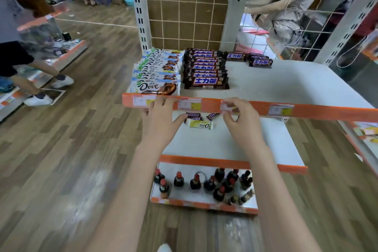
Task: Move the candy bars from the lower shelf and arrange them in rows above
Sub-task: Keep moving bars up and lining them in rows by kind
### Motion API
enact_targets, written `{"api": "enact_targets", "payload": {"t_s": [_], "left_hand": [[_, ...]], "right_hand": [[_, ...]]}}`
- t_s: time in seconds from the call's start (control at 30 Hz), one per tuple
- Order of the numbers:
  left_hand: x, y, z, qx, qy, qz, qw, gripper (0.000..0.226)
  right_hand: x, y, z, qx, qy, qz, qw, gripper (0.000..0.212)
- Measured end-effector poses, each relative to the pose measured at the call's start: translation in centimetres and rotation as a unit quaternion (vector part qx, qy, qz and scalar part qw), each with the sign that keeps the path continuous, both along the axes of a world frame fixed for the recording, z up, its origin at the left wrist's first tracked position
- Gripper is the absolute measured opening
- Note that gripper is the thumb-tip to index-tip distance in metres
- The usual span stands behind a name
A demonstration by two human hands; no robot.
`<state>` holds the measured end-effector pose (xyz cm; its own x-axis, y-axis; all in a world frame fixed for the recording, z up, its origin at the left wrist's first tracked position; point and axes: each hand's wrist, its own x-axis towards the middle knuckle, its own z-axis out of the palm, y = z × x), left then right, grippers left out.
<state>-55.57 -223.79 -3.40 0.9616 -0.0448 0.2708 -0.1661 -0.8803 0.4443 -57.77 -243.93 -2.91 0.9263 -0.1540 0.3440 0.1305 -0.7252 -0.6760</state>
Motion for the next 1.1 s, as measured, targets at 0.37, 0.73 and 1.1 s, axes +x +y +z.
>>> {"api": "enact_targets", "payload": {"t_s": [0.37,0.73,1.1], "left_hand": [[-6.8,-6.2,-1.6,-0.053,0.065,-0.059,0.995,0.044],[-13.1,-12.5,-3.8,-0.044,0.105,-0.051,0.992,0.042],[-17.1,-16.7,-7.0,-0.078,0.142,-0.072,0.984,0.040]], "right_hand": [[-8.2,-6.5,-2.2,0.063,0.055,-0.027,0.996,0.027],[-14.6,-12.4,-4.6,0.048,0.100,-0.017,0.994,0.026],[-18.8,-15.8,-7.1,0.051,0.155,-0.003,0.987,0.026]]}}
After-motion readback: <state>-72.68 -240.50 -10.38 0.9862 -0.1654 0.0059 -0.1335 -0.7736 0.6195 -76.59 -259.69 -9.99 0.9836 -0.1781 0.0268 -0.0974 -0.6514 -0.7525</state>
